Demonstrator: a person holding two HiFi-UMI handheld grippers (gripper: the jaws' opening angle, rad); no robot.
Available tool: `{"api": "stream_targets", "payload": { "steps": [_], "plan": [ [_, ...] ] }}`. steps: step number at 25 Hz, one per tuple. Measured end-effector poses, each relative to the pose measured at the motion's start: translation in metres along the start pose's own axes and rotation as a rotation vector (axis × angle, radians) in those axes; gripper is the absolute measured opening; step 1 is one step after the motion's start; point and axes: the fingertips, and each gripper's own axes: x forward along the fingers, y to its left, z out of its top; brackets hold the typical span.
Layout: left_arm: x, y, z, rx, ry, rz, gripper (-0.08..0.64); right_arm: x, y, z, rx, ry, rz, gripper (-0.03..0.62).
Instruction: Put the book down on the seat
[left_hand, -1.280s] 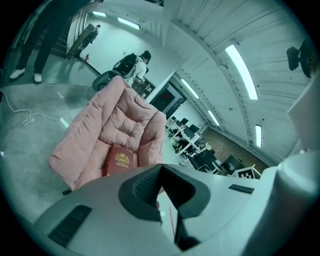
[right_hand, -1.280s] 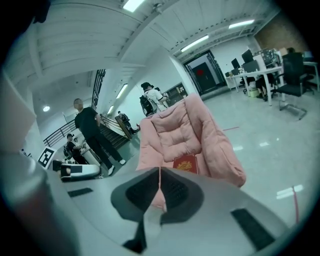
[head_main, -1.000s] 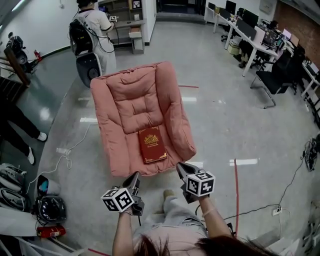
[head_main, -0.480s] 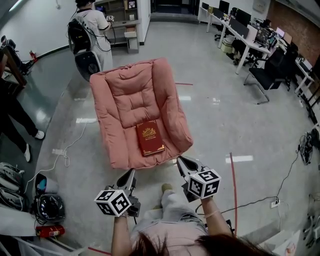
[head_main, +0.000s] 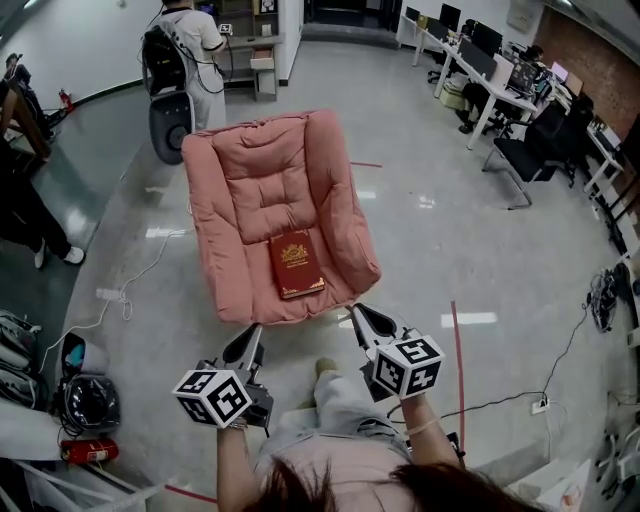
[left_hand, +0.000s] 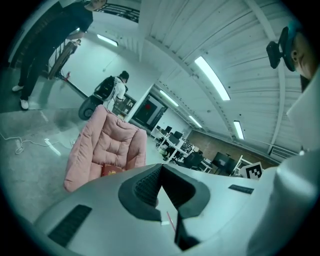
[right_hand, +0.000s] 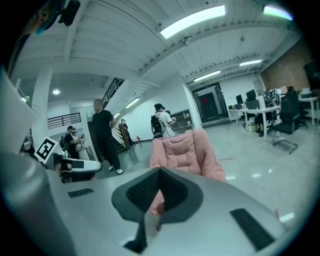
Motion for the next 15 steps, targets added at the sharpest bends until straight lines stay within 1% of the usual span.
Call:
{"api": "stream_targets", "payload": {
  "steps": [7, 11, 15],
  "plan": [
    [-0.012, -0.004, 0.001, 0.011, -0.021, -0.01, 0.0, -0.007, 0.012, 0.002, -0.028, 0.009, -0.002, 0.015],
    [-0.014, -0.004, -0.001, -0.003, -0.025, -0.017, 0.0, -0.009, 0.017, 0.002, -0.056, 0.009, 0.002, 0.015],
    [-0.016, -0.006, 0.001, -0.021, -0.039, -0.045, 0.0, -0.01, 0.025, 0.008, -0.083, -0.009, 0.014, 0.015]
  ]
}}
